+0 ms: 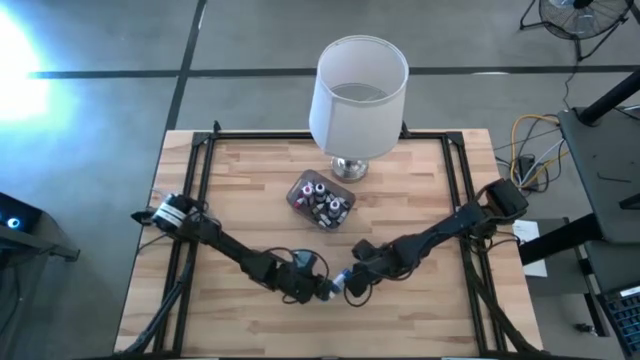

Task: Pick & Place food coloring
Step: Put the large blue food coloring into the black bin

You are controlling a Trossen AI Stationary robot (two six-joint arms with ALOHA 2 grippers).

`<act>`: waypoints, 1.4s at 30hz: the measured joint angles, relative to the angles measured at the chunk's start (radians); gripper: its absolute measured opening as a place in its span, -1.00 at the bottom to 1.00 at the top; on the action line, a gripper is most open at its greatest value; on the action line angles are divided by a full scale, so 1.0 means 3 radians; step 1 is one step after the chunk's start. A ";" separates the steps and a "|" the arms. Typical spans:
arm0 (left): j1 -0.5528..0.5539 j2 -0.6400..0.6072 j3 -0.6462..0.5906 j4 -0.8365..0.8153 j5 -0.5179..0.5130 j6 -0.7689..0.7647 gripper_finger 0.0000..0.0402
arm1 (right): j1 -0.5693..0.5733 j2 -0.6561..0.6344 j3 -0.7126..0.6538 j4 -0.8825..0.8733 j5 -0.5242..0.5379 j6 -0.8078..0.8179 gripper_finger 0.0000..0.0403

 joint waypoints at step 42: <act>0.0118 -0.0188 0.0707 -0.1672 -0.0387 0.1230 -0.34 | 0.0001 -0.0199 -0.0035 -0.0288 0.0349 -0.3321 0.39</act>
